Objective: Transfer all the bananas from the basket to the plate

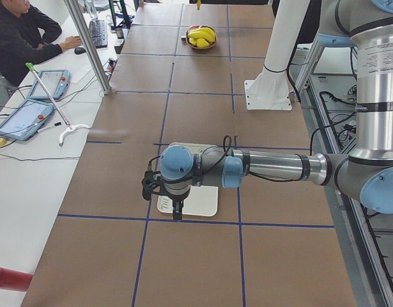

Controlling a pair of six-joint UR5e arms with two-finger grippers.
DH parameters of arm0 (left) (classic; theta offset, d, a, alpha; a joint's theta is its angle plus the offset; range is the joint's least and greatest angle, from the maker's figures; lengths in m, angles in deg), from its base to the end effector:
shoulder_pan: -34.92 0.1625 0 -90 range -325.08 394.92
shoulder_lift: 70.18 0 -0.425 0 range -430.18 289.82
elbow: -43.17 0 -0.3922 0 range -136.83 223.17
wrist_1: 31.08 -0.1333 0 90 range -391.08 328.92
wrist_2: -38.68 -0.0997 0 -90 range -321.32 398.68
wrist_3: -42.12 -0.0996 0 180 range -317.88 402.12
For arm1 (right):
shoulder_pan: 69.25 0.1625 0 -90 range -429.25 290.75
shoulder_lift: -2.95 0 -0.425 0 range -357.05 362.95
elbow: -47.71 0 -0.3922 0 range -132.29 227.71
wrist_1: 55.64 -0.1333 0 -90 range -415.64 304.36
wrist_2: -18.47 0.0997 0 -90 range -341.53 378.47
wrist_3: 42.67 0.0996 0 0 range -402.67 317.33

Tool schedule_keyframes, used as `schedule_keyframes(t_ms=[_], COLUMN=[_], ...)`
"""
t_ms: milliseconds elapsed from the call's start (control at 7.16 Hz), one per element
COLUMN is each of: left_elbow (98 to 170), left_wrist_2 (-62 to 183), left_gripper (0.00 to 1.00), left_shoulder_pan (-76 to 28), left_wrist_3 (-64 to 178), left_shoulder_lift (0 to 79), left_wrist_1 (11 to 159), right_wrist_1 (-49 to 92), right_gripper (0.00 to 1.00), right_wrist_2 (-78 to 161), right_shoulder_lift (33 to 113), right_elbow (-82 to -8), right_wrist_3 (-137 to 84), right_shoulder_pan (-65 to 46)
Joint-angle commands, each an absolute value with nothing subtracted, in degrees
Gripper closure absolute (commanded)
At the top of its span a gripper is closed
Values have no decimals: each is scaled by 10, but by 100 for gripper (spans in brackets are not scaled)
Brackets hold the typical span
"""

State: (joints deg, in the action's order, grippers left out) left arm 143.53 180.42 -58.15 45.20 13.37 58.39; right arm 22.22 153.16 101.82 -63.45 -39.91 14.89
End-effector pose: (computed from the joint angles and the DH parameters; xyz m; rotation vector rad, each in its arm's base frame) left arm -0.0789 -0.4431 0.6138 0.0549 0.9030 -0.0733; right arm 0.0182 -0.4419 0.5222 0.3459 -0.7968 -0.2169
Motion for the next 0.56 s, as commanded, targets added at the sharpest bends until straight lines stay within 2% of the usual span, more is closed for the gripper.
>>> schedule_keyframes(t_ms=[0, 419], left_elbow=[1444, 1443], left_wrist_2=[1811, 1828], left_gripper=[0, 0], left_shoulder_pan=[-581, -552], left_wrist_3=[467, 541], left_shoulder_lift=[137, 146], left_wrist_1=[587, 690], right_wrist_1=[312, 307], right_gripper=[100, 100], right_wrist_2=[1585, 1575], right_shoulder_lift=[884, 709], right_elbow=[-637, -638], right_wrist_3=[-307, 45], right_shoulder_pan=[125, -56])
